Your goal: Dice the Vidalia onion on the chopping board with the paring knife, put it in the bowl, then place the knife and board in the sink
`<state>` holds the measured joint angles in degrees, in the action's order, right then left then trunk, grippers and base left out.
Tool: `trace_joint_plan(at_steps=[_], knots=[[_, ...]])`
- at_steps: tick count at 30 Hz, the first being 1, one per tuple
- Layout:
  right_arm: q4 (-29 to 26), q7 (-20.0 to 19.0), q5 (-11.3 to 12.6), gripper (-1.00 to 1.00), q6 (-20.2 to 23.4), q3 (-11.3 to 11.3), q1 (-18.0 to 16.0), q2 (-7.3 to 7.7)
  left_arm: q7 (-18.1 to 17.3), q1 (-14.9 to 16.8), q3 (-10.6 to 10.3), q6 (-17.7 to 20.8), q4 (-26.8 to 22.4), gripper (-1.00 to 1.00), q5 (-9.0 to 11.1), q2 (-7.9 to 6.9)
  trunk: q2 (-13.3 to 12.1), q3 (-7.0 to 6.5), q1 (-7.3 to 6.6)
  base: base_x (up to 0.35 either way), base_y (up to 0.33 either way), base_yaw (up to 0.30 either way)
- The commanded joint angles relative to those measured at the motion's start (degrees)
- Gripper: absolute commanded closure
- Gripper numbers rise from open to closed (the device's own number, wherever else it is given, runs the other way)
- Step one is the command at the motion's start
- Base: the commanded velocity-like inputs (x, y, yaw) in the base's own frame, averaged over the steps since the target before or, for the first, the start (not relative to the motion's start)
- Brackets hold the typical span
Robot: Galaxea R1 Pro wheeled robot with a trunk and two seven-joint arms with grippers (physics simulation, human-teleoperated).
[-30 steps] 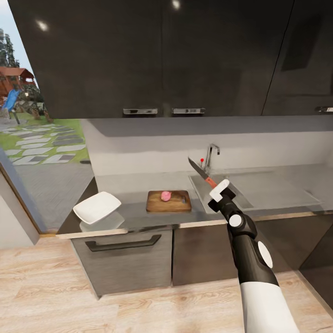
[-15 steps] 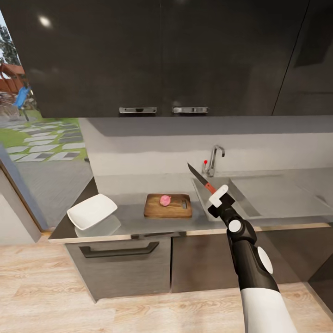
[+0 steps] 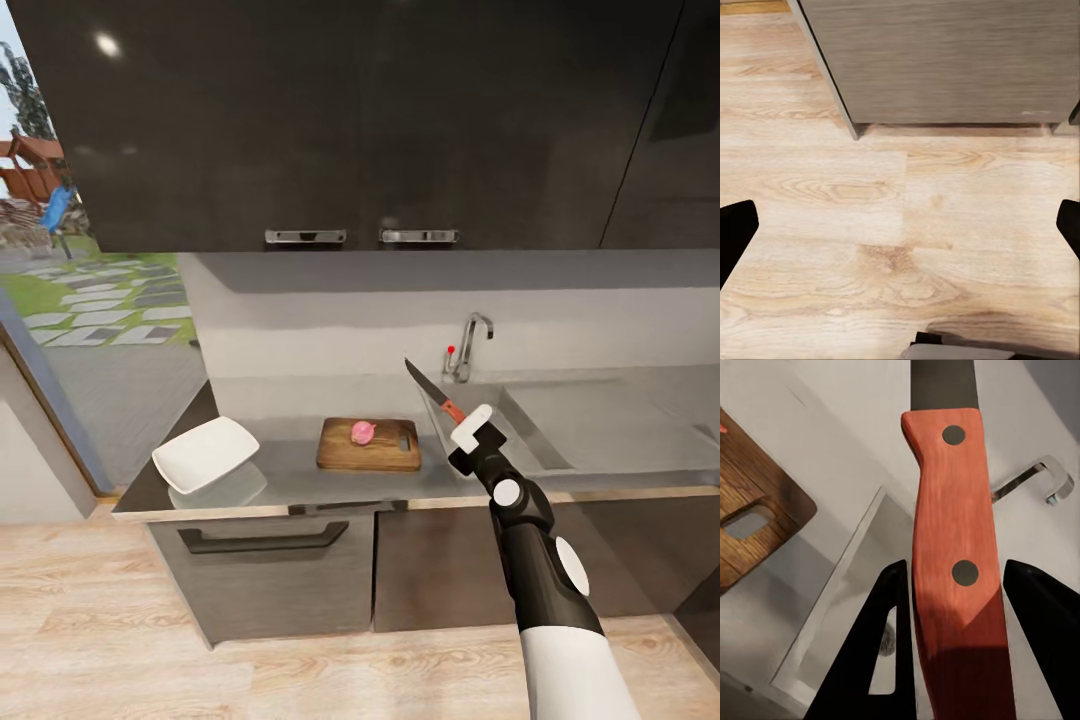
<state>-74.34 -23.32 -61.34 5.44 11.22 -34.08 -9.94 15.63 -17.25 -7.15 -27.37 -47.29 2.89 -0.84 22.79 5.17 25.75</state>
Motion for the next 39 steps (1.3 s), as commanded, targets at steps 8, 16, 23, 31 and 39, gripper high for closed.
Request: trace_joint_plan(at_steps=[8, 16, 23, 31, 39], knots=[[-0.1, -0.4, -0.3, 1.0, 0.1, 0.1, 0.0, -0.06, 0.5, 0.0, -0.3, -0.1, 0.9, -1.0, 0.3, -0.19, 0.1, 0.65, 0.04, 0.0, 0.0, 0.194], [0.2, -0.4, -0.3, 1.0, 0.1, 0.1, 0.0, -0.06, 0.5, 0.0, -0.3, -0.1, 1.6, -1.0, 0.3, -0.29, 0.1, 0.81, 0.04, 0.0, 0.0, 0.054], [0.4, -0.4, -0.4, 1.0, 0.1, 0.1, 0.0, -0.06, 0.5, 0.0, -0.3, -0.1, 1.7, -1.0, 0.3, -0.3, 0.1, 0.82, 0.04, 0.0, -0.062, 0.004], [4.6, 3.9, -2.4, 1.0, 0.1, -0.1, 0.0, -0.06, 0.5, 0.0, -0.3, -0.1, 1.8, -1.0, 0.3, -0.3, 0.1, 0.82, 0.04, 0.0, -0.061, 0.0], [10.6, 15.0, -4.9, 1.0, 0.3, -8.3, 0.0, -0.06, 0.5, 0.1, -0.3, -0.1, 2.9, -1.0, 0.3, -0.3, 0.1, 0.82, 0.04, 0.0, -0.004, 0.0]])
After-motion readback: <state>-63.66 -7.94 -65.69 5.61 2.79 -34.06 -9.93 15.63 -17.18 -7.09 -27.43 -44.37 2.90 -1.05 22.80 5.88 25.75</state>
